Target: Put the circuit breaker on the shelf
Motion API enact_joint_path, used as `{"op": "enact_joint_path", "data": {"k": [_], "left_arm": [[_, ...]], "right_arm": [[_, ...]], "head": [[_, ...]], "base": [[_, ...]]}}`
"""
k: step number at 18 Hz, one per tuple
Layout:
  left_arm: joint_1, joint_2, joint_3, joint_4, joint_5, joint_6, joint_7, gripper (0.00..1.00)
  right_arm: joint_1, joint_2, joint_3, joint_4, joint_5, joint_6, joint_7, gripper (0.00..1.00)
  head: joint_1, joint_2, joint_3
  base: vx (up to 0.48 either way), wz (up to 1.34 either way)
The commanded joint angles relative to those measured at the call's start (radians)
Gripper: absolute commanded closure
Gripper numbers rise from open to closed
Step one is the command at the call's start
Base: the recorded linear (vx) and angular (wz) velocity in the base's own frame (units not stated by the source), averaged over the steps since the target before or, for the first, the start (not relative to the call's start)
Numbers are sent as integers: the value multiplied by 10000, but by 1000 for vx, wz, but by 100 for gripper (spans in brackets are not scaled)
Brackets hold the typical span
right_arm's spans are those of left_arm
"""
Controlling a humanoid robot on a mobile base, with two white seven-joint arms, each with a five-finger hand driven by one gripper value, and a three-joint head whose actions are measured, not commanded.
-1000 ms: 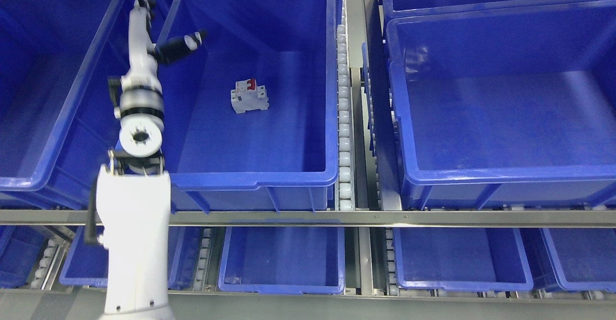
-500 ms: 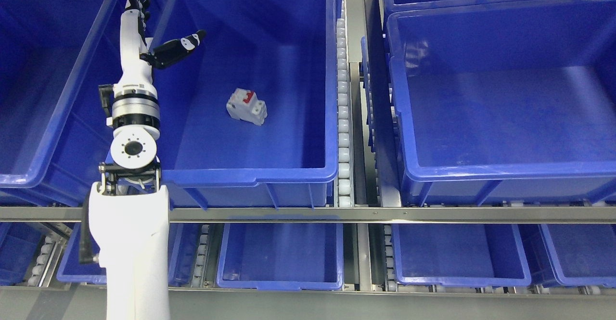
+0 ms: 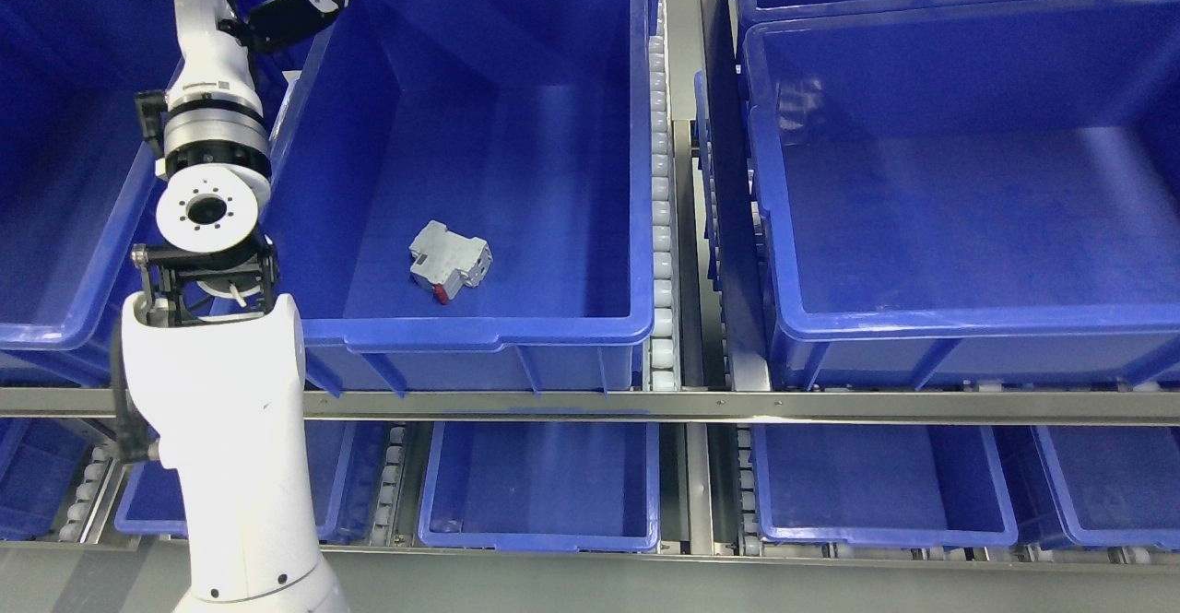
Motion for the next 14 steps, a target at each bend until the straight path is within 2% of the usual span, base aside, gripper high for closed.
{"op": "enact_joint_path", "data": {"k": [1,3,5,14], "left_arm": [[-280,143,-43,-526,58,1147,-73,0],[-249,143,-120,-526,211,2113,-119,0],[-234,143,-227,-526,426,2516,-135,0],[410,143,-764,-526,457,2289,-395,0]], "right_arm": [[0,-175,0,0,0,8,5,0],[0,-175,0,0,0,8,5,0],[0,-175,0,0,0,8,5,0],[0,-175,0,0,0,8,5,0]], "head": [[0,0,0],[0,0,0],[0,0,0],[0,0,0]], "base": [[-33,4],[-46,5],[-64,-7],[-100,1]]}}
